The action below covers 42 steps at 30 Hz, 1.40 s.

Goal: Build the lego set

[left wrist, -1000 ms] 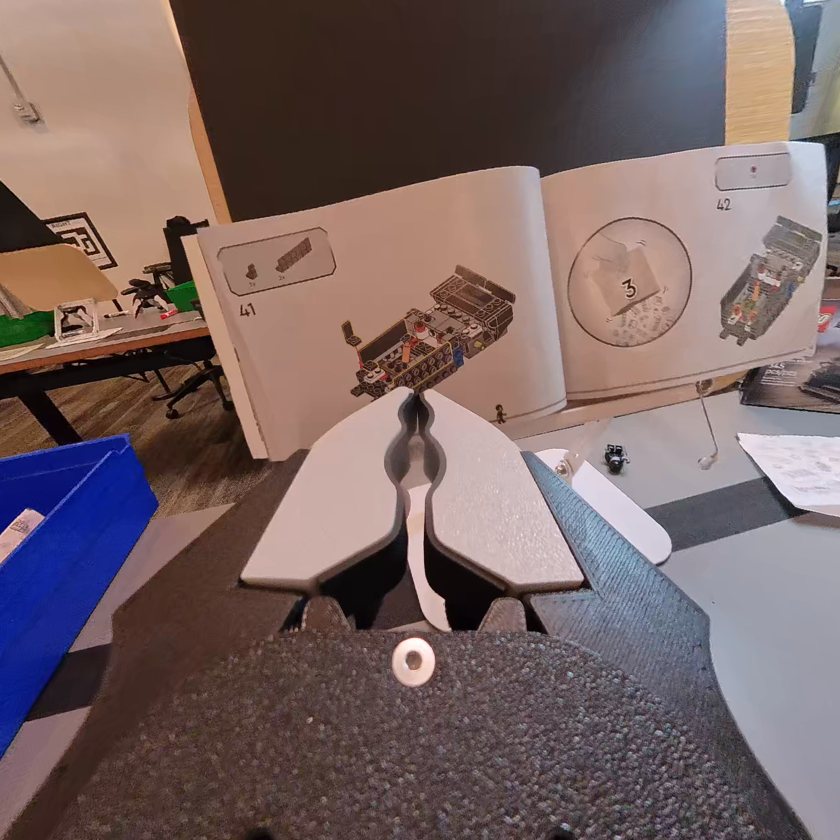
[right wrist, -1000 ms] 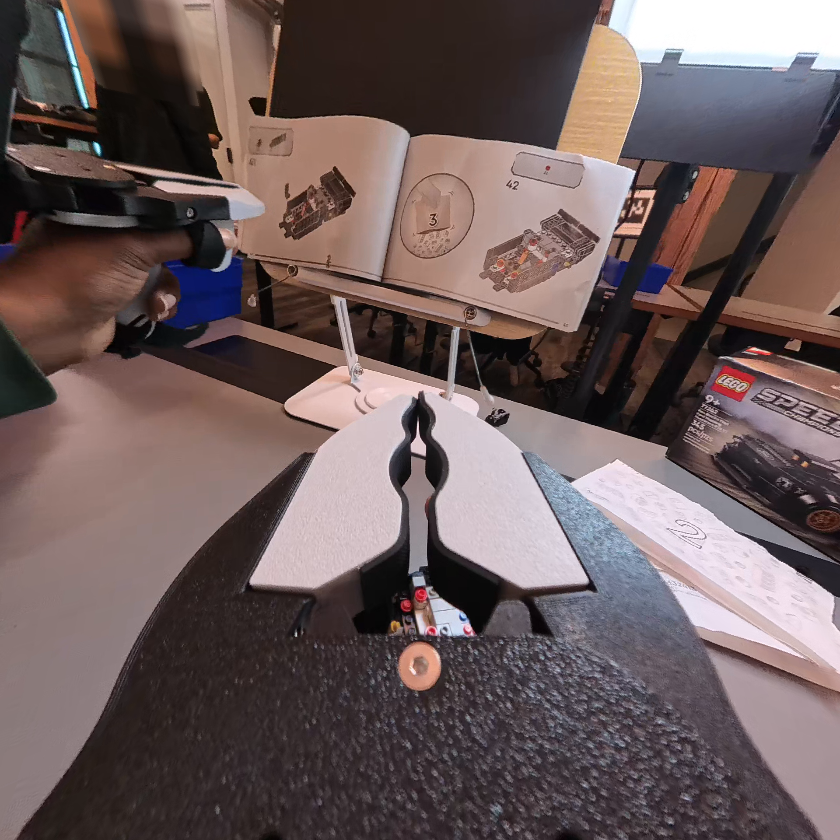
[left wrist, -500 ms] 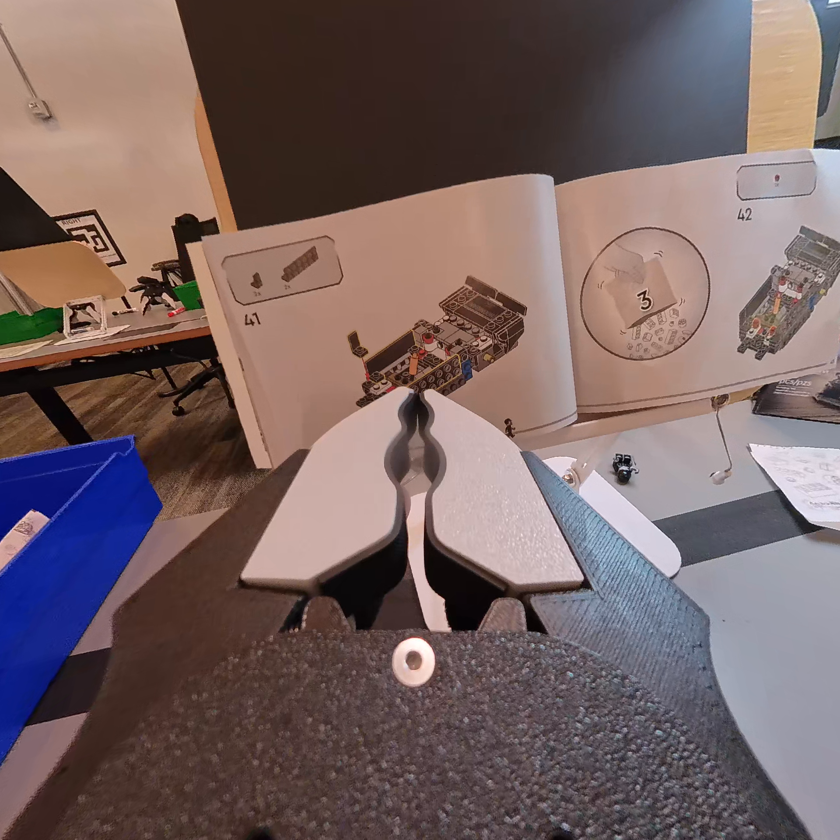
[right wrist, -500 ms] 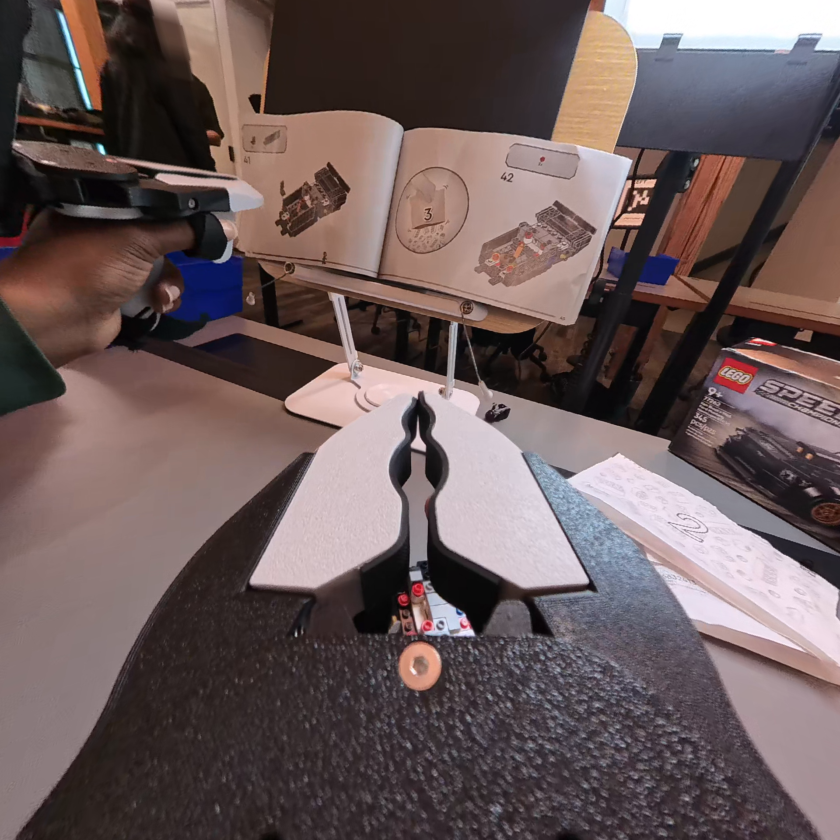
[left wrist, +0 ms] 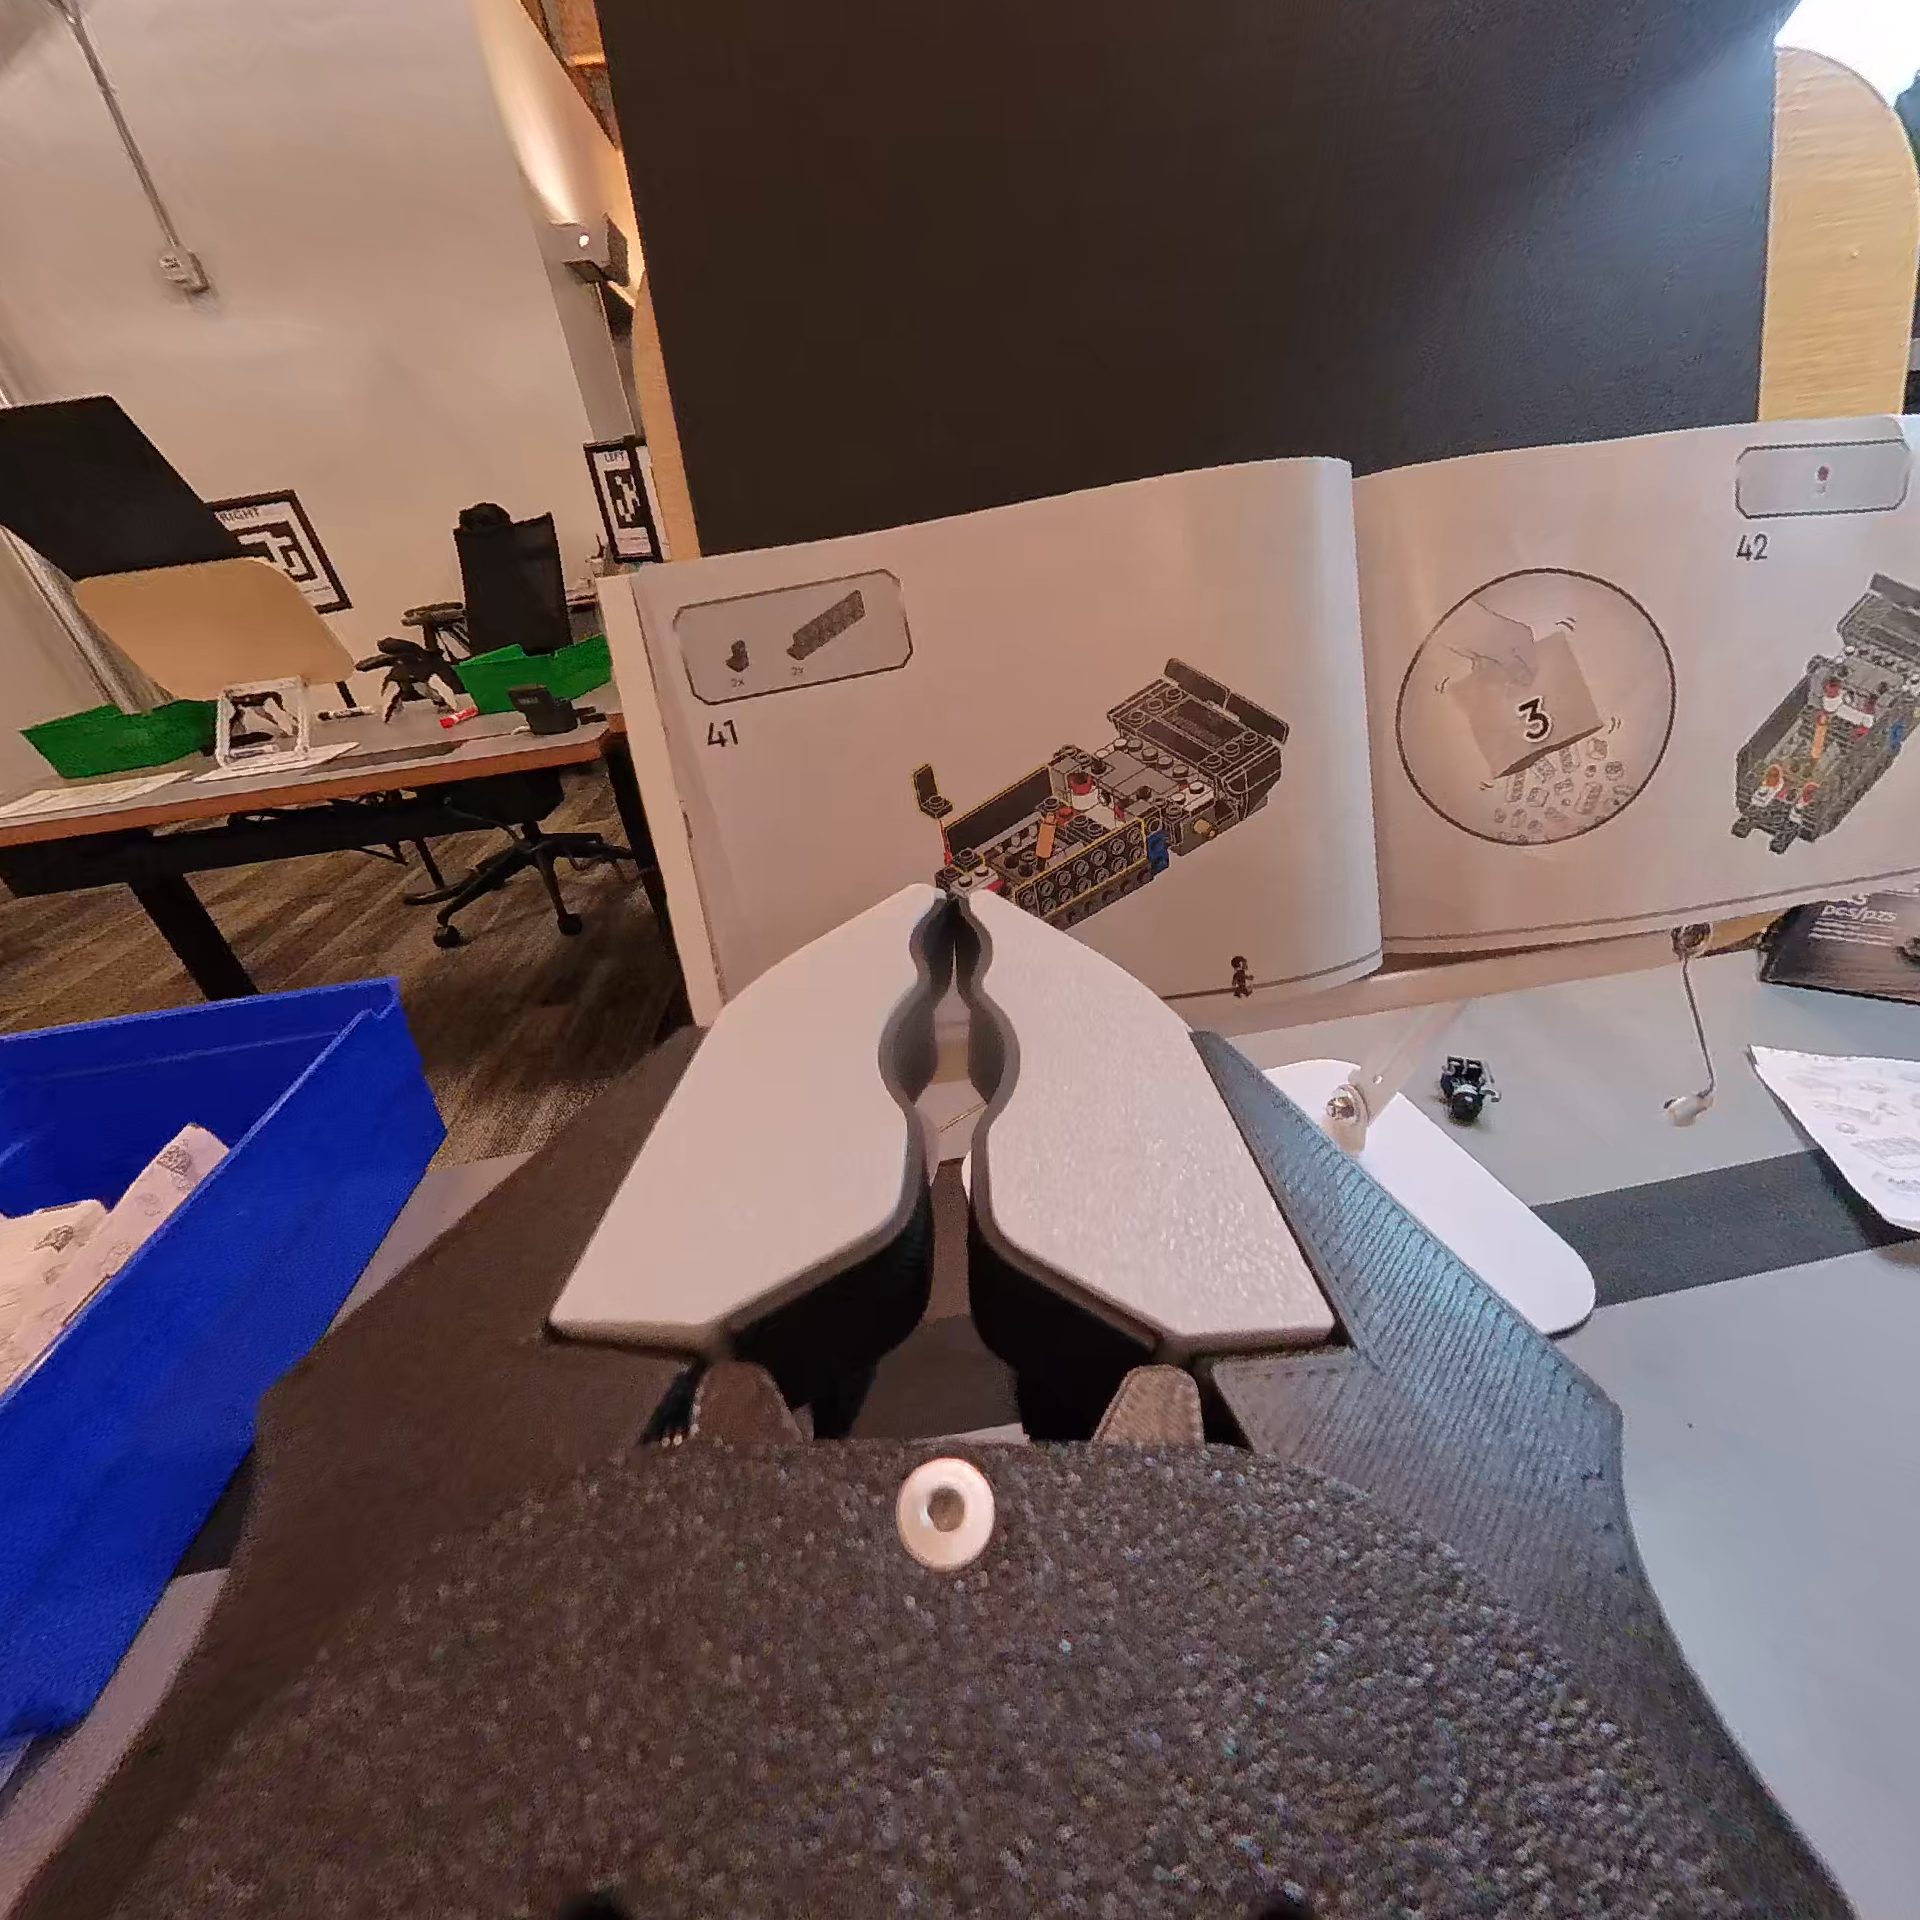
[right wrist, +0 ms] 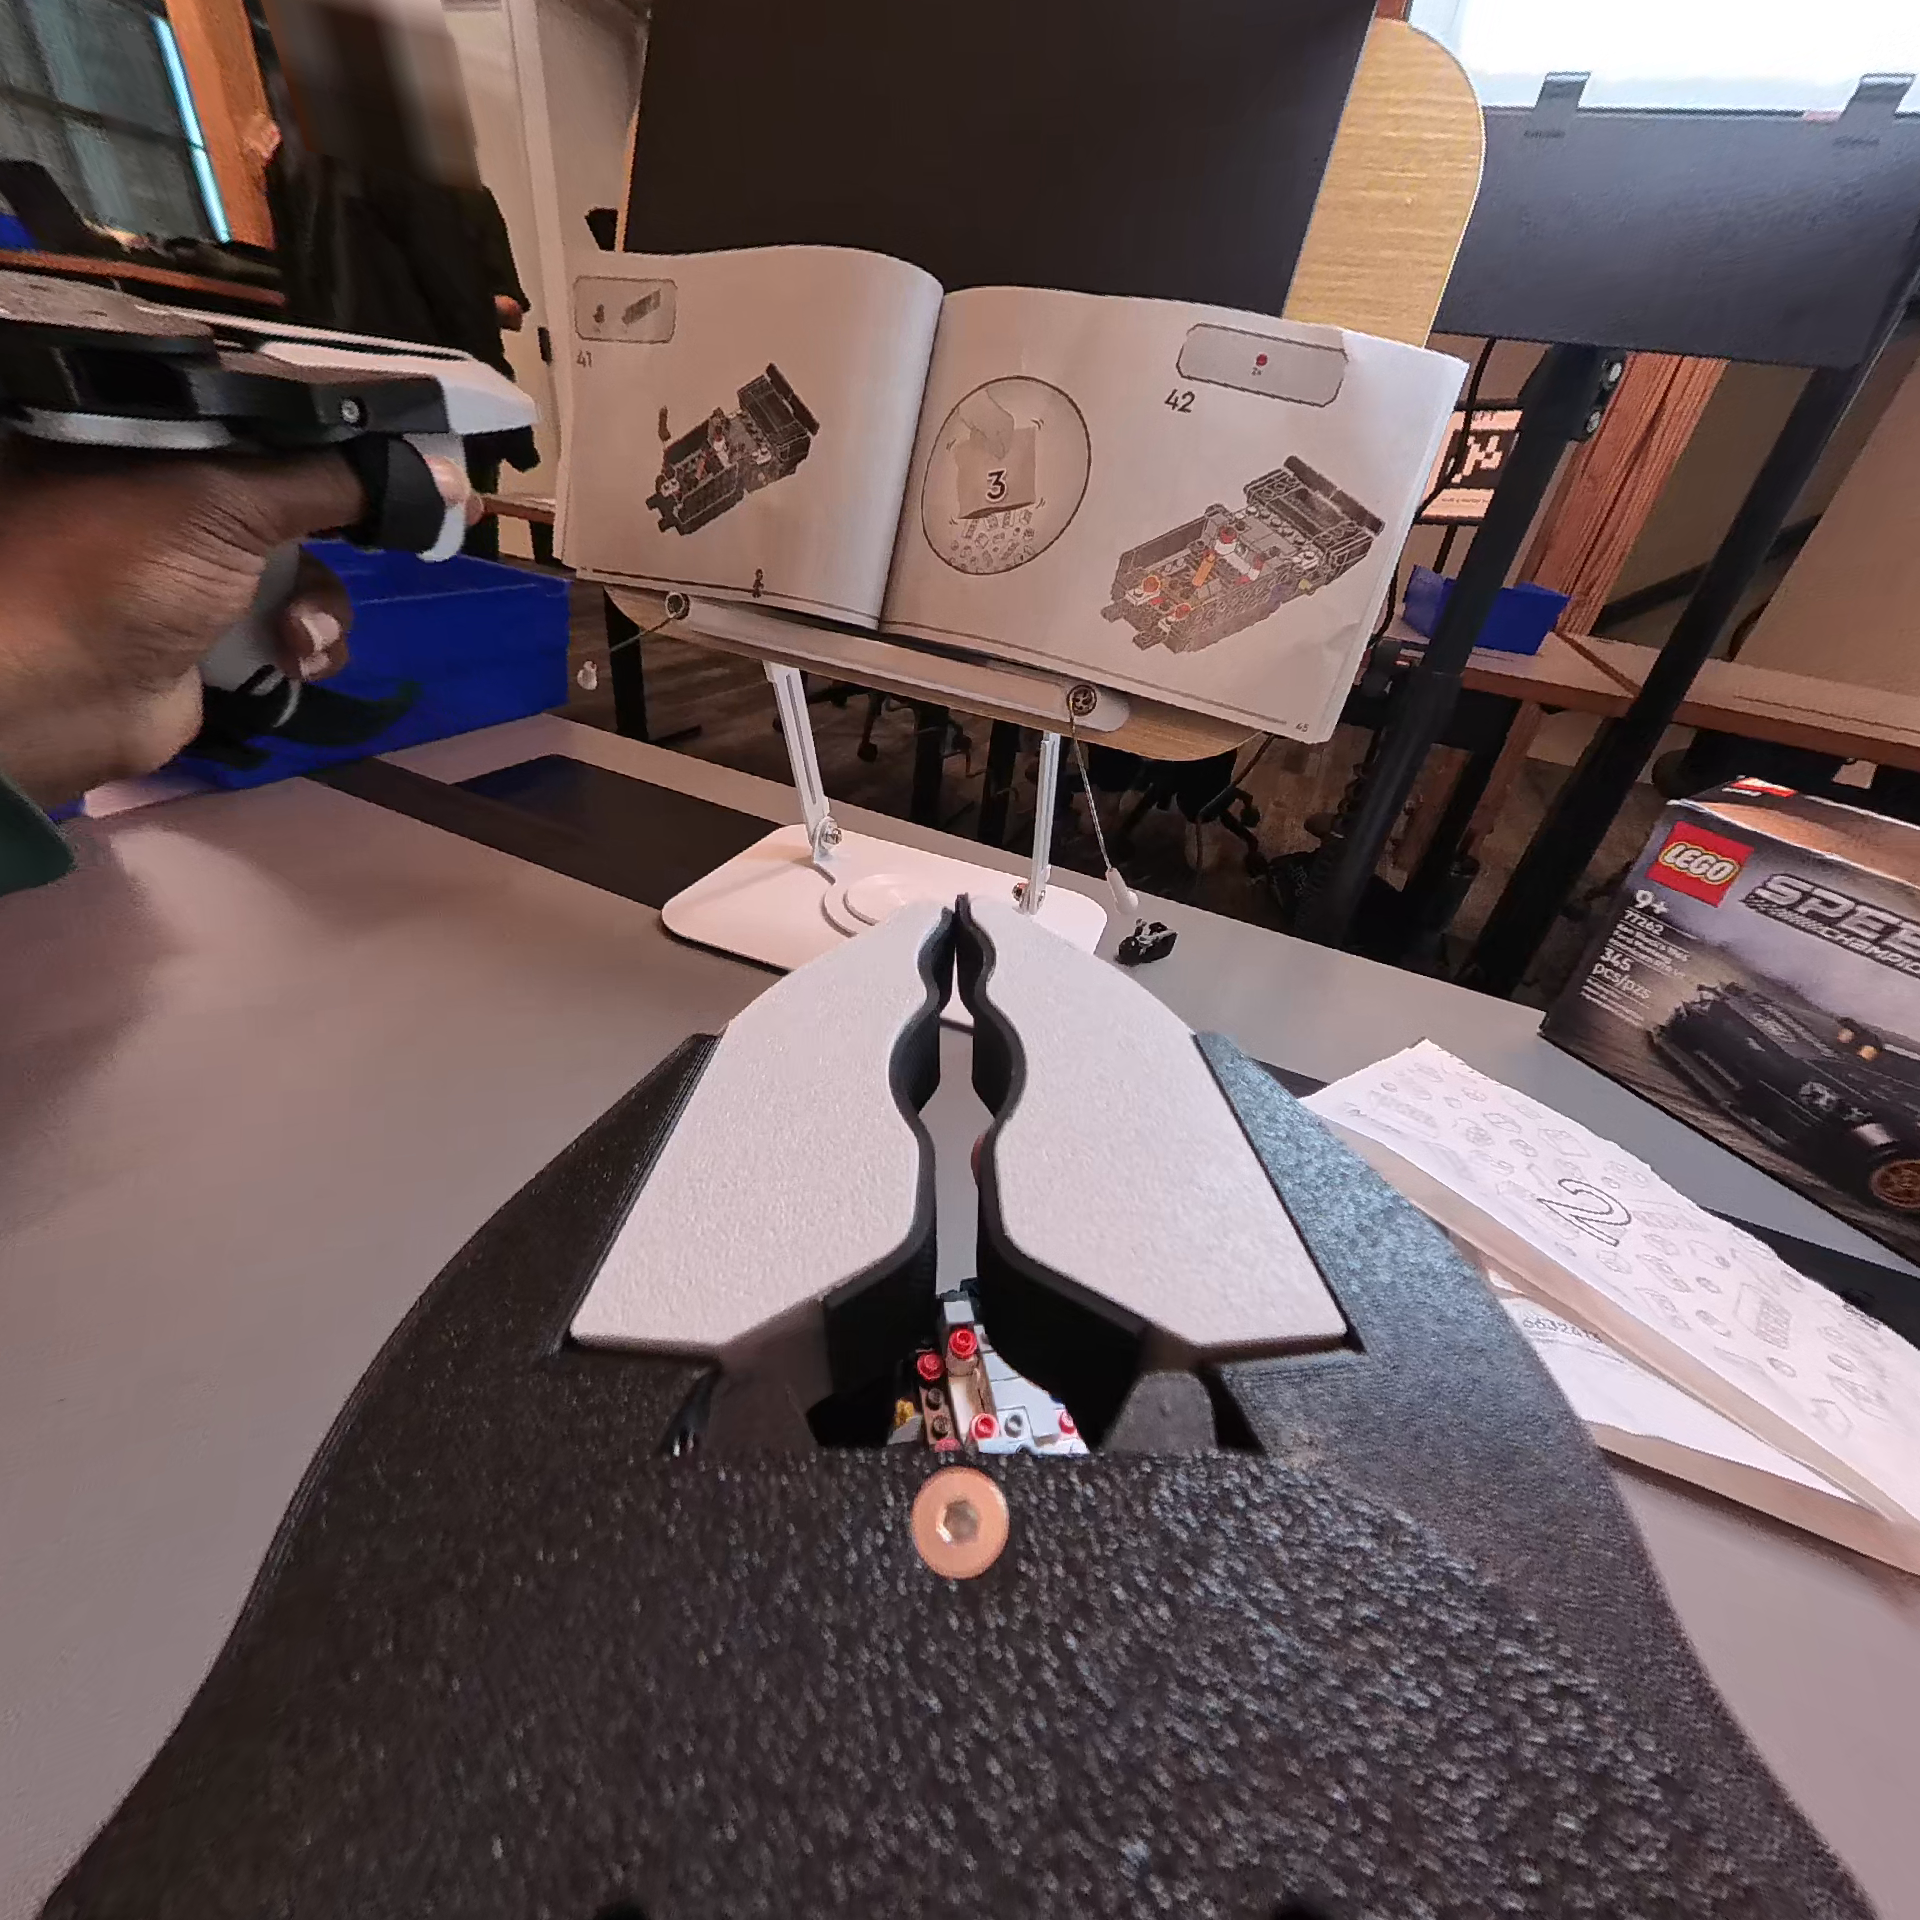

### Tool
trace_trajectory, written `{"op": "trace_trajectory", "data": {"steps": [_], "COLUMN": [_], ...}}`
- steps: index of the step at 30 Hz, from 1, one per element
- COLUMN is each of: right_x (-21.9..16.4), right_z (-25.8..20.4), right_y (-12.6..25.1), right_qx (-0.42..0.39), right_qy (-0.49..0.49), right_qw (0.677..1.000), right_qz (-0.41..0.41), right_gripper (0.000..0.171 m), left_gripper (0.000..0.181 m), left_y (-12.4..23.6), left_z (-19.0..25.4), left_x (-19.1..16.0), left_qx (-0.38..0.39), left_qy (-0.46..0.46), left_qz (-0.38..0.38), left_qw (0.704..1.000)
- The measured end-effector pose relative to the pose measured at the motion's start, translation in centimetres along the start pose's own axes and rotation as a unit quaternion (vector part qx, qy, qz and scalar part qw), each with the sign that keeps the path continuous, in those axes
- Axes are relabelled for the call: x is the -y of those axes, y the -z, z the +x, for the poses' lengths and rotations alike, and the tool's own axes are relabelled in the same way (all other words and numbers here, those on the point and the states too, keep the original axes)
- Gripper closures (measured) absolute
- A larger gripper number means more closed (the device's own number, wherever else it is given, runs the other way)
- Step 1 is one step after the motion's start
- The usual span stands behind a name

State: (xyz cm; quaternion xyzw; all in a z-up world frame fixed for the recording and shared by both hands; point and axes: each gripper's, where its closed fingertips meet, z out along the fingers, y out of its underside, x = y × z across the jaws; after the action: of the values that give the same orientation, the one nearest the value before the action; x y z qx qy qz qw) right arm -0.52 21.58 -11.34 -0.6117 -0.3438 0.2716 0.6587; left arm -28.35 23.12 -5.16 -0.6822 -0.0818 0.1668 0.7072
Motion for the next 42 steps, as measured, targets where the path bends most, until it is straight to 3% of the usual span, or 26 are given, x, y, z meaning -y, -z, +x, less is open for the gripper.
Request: {"op": "trace_trajectory", "data": {"steps": [6,13,18,25,26,30,31,32,33,36,42], "right_x": [-0.4,-0.6,-0.4,0.1,-0.3,-3.5,-4.3,-5.3,-6.3,-8.7,-12.6], "right_z": [0.7,3.5,4.7,6.5,6.6,5.7,5.1,4.4,3.9,3.3,1.8], "right_y": [0.0,0.3,0.6,1.2,1.2,0.4,0.3,0.3,0.3,0.7,3.0], "right_qx": [-0.009,-0.035,-0.047,-0.030,-0.021,0.041,0.063,0.093,0.112,0.149,0.252], "right_qy": [0.010,-0.018,-0.012,-0.016,-0.018,-0.009,0.001,0.017,0.034,0.089,0.154], "right_qw": [1.000,0.999,0.999,0.999,0.999,0.995,0.992,0.986,0.979,0.959,0.887], "right_qz": [-0.009,-0.010,-0.007,-0.018,-0.028,-0.095,-0.114,-0.137,-0.167,-0.226,-0.355], "right_gripper": [0.171,0.171,0.171,0.171,0.171,0.171,0.169,0.152,0.147,0.139,0.110], "left_gripper": [0.181,0.181,0.181,0.181,0.167,0.160,0.159,0.157,0.157,0.157,0.158], "left_y": [2.6,9.7,13.8,13.2,13.1,12.9,12.9,12.9,12.9,12.8,12.8], "left_z": [2.5,7.5,8.5,8.9,9.0,9.8,10.0,10.1,10.3,10.6,11.3], "left_x": [-1.6,-2.6,-5.0,-9.8,-10.2,-11.4,-11.6,-11.8,-12.0,-12.5,-13.2], "left_qx": [-0.048,-0.147,-0.165,-0.197,-0.202,-0.228,-0.232,-0.236,-0.239,-0.248,-0.265], "left_qy": [0.000,-0.001,0.001,-0.011,-0.015,-0.010,-0.014,-0.020,-0.026,-0.033,-0.036], "left_qz": [-0.021,-0.043,-0.051,-0.086,-0.089,-0.108,-0.109,-0.112,-0.113,-0.118,-0.131], "left_qw": [0.999,0.988,0.985,0.977,0.975,0.968,0.966,0.965,0.964,0.961,0.954]}}
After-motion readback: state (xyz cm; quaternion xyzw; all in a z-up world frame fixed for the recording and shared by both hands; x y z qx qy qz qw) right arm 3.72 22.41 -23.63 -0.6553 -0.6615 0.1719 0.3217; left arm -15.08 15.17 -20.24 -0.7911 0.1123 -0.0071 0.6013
